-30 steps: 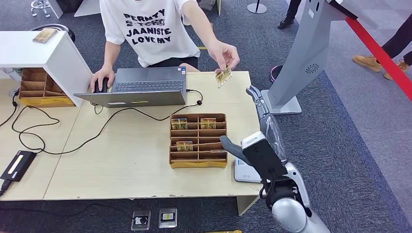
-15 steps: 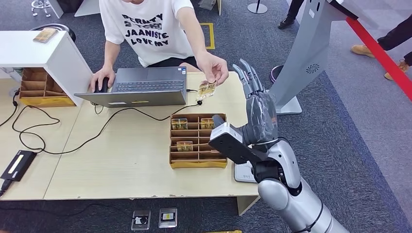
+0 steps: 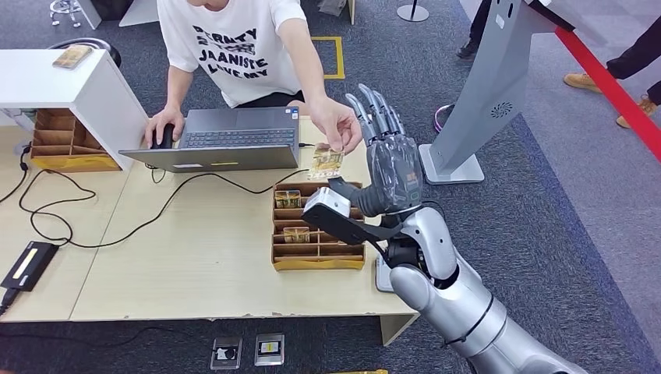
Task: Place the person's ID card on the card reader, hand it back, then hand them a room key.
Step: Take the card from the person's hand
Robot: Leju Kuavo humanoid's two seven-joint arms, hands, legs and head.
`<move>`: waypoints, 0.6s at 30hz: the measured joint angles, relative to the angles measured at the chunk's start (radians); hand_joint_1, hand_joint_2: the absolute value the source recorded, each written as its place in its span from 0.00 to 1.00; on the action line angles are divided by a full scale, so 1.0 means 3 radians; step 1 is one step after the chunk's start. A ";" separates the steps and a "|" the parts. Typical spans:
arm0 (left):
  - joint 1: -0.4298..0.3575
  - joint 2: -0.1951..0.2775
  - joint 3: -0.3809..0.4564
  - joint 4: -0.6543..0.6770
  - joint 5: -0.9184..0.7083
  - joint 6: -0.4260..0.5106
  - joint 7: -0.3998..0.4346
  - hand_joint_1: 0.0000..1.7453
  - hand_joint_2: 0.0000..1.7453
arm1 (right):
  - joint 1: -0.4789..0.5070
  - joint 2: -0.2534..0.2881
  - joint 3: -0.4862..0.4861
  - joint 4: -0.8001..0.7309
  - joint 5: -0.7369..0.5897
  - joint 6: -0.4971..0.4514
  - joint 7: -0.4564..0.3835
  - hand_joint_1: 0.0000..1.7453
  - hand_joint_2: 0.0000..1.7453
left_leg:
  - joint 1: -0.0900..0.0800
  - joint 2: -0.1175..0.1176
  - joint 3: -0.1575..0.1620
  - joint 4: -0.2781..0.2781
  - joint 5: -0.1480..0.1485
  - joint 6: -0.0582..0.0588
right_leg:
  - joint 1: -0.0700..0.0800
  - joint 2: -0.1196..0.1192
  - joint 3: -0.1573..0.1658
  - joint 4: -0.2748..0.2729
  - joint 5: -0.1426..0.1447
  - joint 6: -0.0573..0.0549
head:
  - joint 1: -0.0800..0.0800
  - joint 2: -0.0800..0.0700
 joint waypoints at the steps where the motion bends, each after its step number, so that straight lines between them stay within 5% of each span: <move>1: 0.0000 0.0000 0.0000 0.0000 0.0002 0.0001 0.0000 0.00 0.00 | -0.0015 0.0012 0.0009 0.0038 -0.0002 -0.0016 -0.0010 0.00 1.00 | 0.0000 0.0000 0.0000 0.0000 0.0000 0.0000 | 0.0000 0.0000 0.0000 0.0000 0.0000 0.0000 | 0.0000 0.0000; 2: 0.0000 -0.0001 0.0000 0.0000 0.0003 0.0002 0.0000 0.00 0.00 | -0.0030 0.0025 0.0016 0.0080 -0.0006 -0.0031 -0.0020 0.00 1.00 | 0.0000 0.0000 0.0000 0.0000 0.0000 0.0000 | 0.0000 0.0000 0.0000 0.0000 0.0000 0.0000 | 0.0000 0.0000; 4: 0.0000 -0.0001 0.0000 0.0000 0.0004 0.0005 0.0000 0.00 0.00 | -0.0052 0.0051 0.0026 0.0163 -0.0017 -0.0056 -0.0040 0.16 1.00 | 0.0000 0.0000 0.0000 0.0000 0.0000 0.0000 | 0.0000 0.0000 0.0000 0.0000 0.0000 0.0000 | 0.0000 0.0000; 6: 0.0001 -0.0001 0.0000 0.0000 0.0005 0.0009 0.0000 0.00 0.00 | -0.0065 0.0072 0.0038 0.0227 -0.0034 -0.0078 -0.0060 0.63 1.00 | 0.0000 0.0000 0.0000 0.0000 0.0000 0.0000 | 0.0000 0.0000 0.0000 0.0000 0.0000 0.0000 | 0.0000 0.0000; 8: 0.0001 -0.0001 0.0000 0.0000 0.0005 0.0012 0.0000 0.00 0.00 | -0.0073 0.0087 0.0051 0.0264 -0.0050 -0.0096 -0.0077 0.95 1.00 | 0.0000 0.0000 0.0000 0.0000 0.0000 0.0000 | 0.0000 0.0000 0.0000 0.0000 0.0000 0.0000 | 0.0000 0.0000; 18: 0.0001 -0.0001 0.0000 0.0000 0.0017 0.0022 -0.0001 0.00 0.00 | -0.0110 0.0154 0.0118 0.0460 -0.0094 -0.0153 -0.0140 1.00 1.00 | 0.0000 0.0000 0.0000 0.0000 0.0000 0.0000 | 0.0000 0.0001 0.0000 0.0000 0.0000 0.0000 | 0.0000 0.0000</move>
